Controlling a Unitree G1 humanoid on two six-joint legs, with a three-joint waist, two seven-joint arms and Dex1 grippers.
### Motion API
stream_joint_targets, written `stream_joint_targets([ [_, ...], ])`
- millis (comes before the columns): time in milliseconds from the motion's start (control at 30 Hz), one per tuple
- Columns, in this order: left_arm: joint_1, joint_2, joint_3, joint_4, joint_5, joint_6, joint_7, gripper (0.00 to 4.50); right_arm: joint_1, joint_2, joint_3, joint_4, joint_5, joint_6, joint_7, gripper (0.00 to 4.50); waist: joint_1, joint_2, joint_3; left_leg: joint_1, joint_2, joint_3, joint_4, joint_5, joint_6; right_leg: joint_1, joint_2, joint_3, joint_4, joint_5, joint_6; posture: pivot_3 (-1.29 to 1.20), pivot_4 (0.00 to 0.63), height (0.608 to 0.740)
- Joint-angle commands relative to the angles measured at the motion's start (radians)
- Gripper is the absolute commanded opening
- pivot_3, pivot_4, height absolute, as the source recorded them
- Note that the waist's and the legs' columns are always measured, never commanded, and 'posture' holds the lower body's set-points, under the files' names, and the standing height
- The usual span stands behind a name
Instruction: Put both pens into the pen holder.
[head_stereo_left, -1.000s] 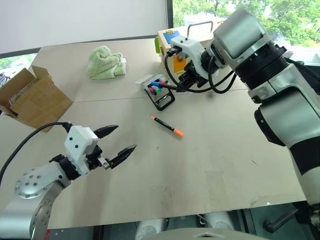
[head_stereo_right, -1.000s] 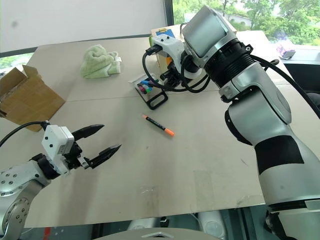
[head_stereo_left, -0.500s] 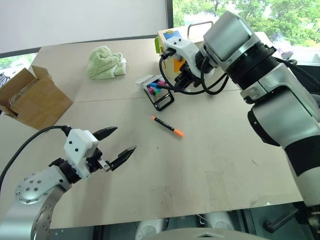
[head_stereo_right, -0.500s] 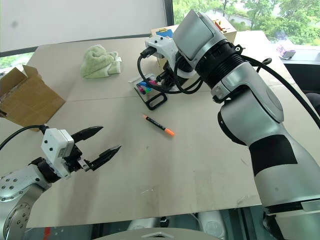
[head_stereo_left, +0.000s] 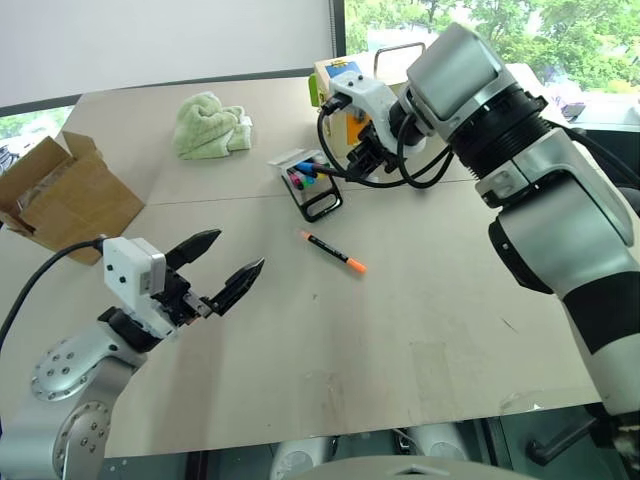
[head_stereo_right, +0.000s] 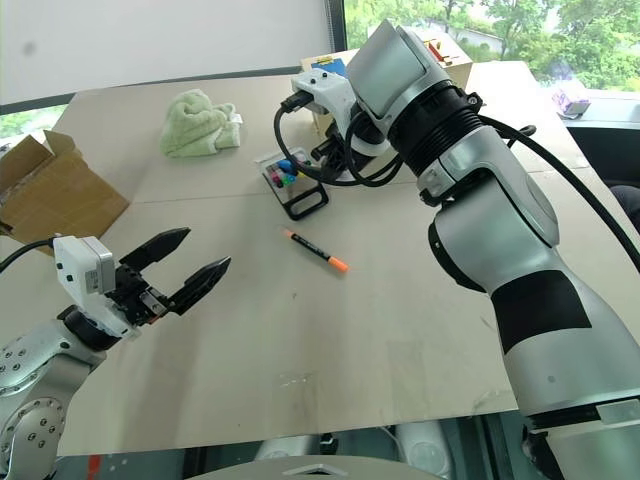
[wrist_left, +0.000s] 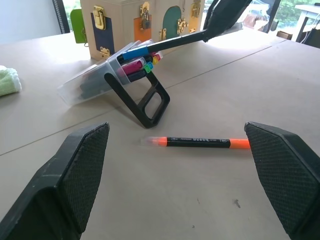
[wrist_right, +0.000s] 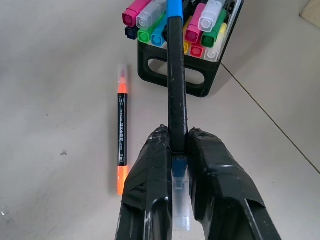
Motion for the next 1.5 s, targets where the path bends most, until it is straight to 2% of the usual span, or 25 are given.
stream_joint_targets([
  [33,0.010,0.007,0.020,-0.039,-0.006,-0.009,0.005,4.50,-0.040,0.002,-0.018,-0.025,-0.013,-0.016,0.012,0.03,0.000,0.000,0.000,0.000,0.000,0.000,0.000,0.000,0.000,0.000,0.000,0.000,0.000,0.000,0.000,0.00,0.150,0.740],
  [167,0.014,0.005,0.014,-0.041,-0.003,-0.014,0.007,4.50,-0.032,0.005,-0.014,-0.030,-0.019,-0.014,0.018,0.03,0.000,0.000,0.000,0.000,0.000,0.000,0.000,0.000,0.000,0.000,0.000,0.000,0.000,0.000,0.000,0.00,0.150,0.740],
  [233,0.020,0.004,0.011,-0.043,0.000,-0.018,0.007,4.50,-0.034,0.011,-0.020,-0.028,-0.019,-0.017,0.016,1.06,0.000,0.000,0.000,0.000,0.000,0.000,0.000,0.000,0.000,0.000,0.000,0.000,0.000,0.000,0.000,0.00,0.150,0.740],
  [300,0.028,0.004,0.011,-0.044,0.005,-0.022,0.005,4.50,-0.035,0.014,-0.027,-0.028,-0.018,-0.021,0.015,1.82,0.000,0.000,0.000,0.000,0.000,0.000,0.000,0.000,0.000,0.000,0.000,0.000,0.000,0.000,0.000,0.00,0.150,0.740],
  [467,0.037,0.002,0.013,-0.041,0.009,-0.030,0.003,4.50,-0.047,0.022,-0.056,-0.021,-0.010,-0.024,0.010,4.31,0.001,0.000,0.000,0.000,0.000,0.000,0.000,0.000,0.000,0.000,0.000,0.000,0.000,0.000,0.000,0.00,0.150,0.740],
  [500,0.038,0.002,0.012,-0.040,0.011,-0.033,0.003,4.50,-0.050,0.023,-0.063,-0.020,-0.009,-0.024,0.009,4.45,0.001,0.000,0.000,0.000,0.000,0.000,0.000,0.000,0.000,0.000,0.000,0.000,0.000,0.000,0.000,0.00,0.150,0.740],
  [767,0.033,0.001,-0.003,-0.035,0.019,-0.041,0.004,4.50,-0.053,-0.004,-0.089,-0.029,-0.013,-0.070,0.029,4.45,0.001,0.000,0.000,0.000,0.000,0.000,0.000,0.000,0.000,0.000,0.000,0.000,0.000,0.000,0.000,0.00,0.150,0.740],
  [900,0.011,0.000,-0.010,-0.033,0.015,-0.041,0.007,4.50,0.044,-0.106,-0.062,-0.135,-0.054,-0.283,0.088,4.45,0.006,-0.002,-0.001,0.000,0.000,0.000,0.001,0.000,0.000,0.000,0.000,0.000,0.000,0.000,0.000,0.00,0.150,0.740],
  [1000,0.004,-0.002,-0.016,-0.038,0.014,-0.041,0.005,4.50,0.146,-0.181,-0.127,-0.249,-0.024,-0.390,0.116,4.45,0.006,-0.005,-0.003,0.000,0.000,-0.001,0.002,0.000,0.000,0.001,0.000,-0.001,0.000,0.000,0.000,0.00,0.150,0.740],
  [1167,-0.025,-0.009,-0.033,-0.047,-0.011,-0.027,0.017,4.50,0.426,-0.322,-0.300,-0.518,0.072,-0.598,0.171,4.45,0.005,-0.005,-0.003,0.000,0.000,-0.001,0.005,0.000,0.000,0.002,0.000,-0.001,0.002,0.000,0.000,0.00,0.150,0.740],
  [1300,-0.068,0.005,-0.048,-0.023,-0.015,-0.012,0.015,4.50,0.685,-0.305,-0.544,-0.714,0.226,-0.642,0.077,4.45,0.002,-0.005,-0.003,0.000,0.002,0.001,0.009,0.000,0.000,0.002,0.002,0.000,0.006,0.000,0.000,0.00,0.150,0.740],
  [1500,-0.130,0.042,-0.047,0.024,-0.026,0.012,-0.017,4.50,0.981,-0.320,-0.661,-0.901,0.274,-0.662,-0.036,4.45,0.008,-0.005,-0.003,0.003,0.002,0.002,0.015,0.000,0.000,0.004,0.003,0.001,0.013,0.000,0.001,0.00,0.150,0.740],
])
